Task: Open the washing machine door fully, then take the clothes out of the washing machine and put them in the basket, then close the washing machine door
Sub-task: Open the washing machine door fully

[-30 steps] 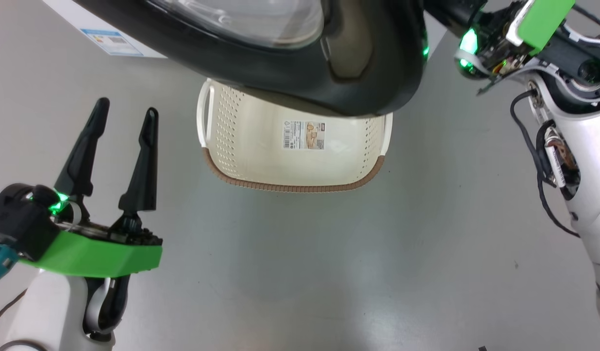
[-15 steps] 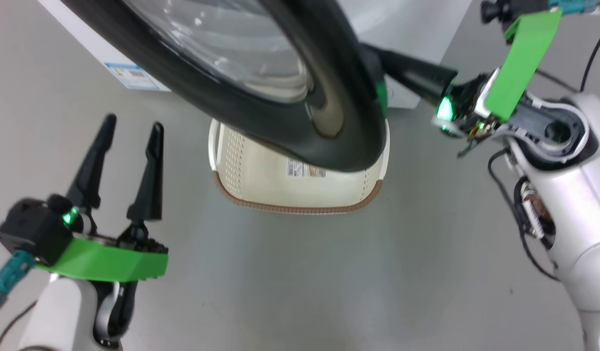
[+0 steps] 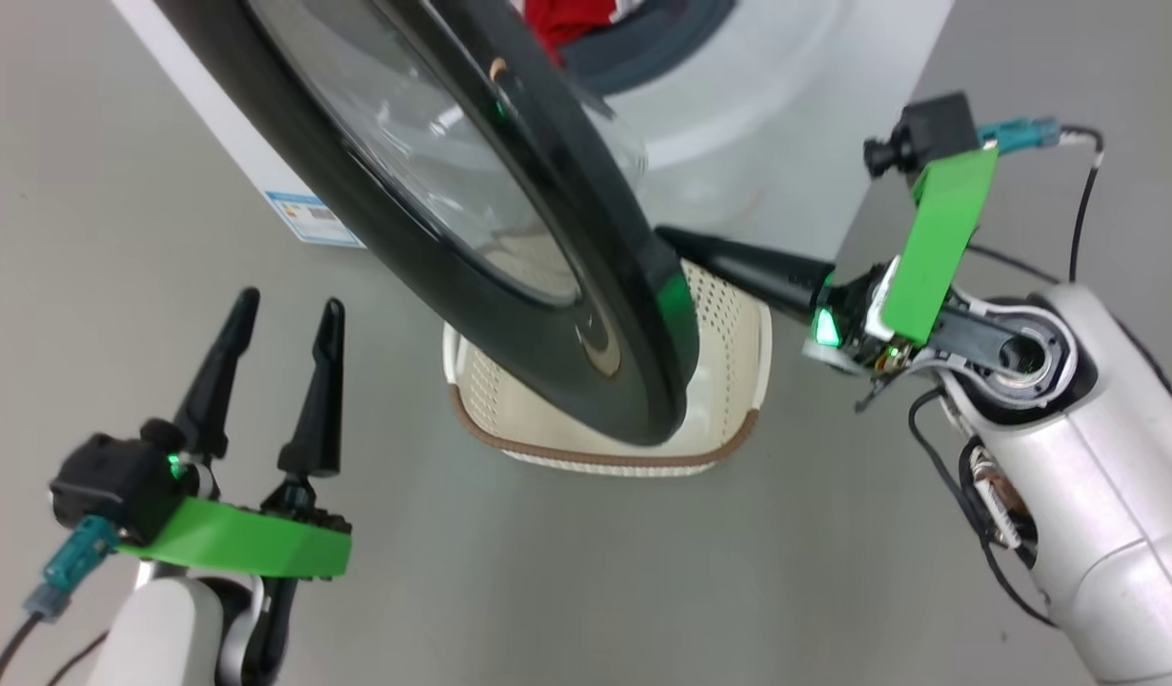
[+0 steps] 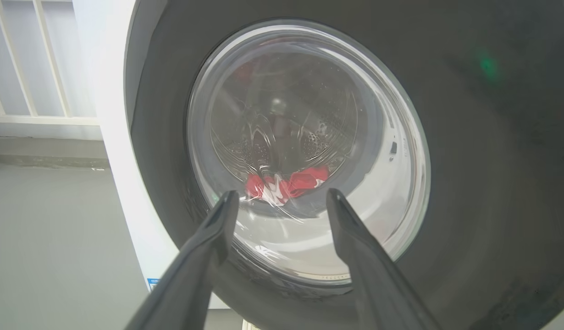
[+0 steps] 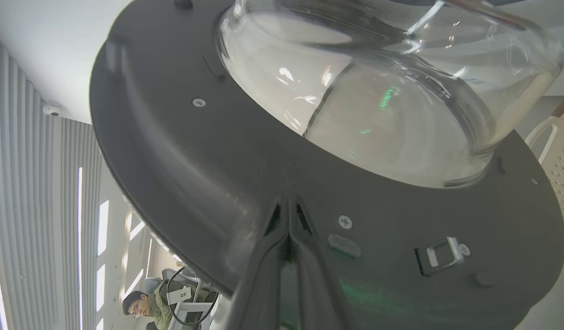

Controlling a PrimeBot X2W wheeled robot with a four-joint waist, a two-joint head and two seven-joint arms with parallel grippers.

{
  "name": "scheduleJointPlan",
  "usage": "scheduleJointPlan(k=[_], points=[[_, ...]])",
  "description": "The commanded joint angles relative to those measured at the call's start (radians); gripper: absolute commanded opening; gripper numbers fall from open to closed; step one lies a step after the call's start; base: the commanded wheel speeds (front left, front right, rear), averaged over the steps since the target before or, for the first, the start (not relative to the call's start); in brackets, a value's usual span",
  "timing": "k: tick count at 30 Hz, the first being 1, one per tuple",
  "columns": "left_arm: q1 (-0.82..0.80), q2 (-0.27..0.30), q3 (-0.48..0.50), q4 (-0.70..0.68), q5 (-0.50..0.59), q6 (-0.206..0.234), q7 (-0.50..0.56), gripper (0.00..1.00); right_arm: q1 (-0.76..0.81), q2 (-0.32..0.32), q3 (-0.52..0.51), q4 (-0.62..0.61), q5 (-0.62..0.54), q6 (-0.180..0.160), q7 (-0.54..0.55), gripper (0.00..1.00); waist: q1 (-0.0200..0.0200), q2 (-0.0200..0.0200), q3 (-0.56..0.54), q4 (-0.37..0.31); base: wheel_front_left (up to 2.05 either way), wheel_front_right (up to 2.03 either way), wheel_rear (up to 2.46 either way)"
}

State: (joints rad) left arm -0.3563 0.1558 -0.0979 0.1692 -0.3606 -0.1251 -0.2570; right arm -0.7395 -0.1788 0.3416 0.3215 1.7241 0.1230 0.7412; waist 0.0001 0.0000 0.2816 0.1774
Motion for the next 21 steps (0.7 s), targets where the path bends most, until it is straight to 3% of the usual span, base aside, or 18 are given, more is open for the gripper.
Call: scheduleJointPlan(k=[1,21], points=[[0.007,0.019,0.04,-0.014,0.016,-0.006,-0.005,1.0,0.024,0.026,0.02,-0.023,-0.01,0.008,0.014,0.0,0.0,0.0,-0.041,0.03,0.0,0.0,0.0],[0.042,-0.029,0.012,0.068,0.047,-0.006,-0.005,1.0,0.112,0.082,0.027,0.088,-0.048,0.008,0.039,0.0,0.0,0.0,-0.177,0.201,0.0,0.0,0.0]])
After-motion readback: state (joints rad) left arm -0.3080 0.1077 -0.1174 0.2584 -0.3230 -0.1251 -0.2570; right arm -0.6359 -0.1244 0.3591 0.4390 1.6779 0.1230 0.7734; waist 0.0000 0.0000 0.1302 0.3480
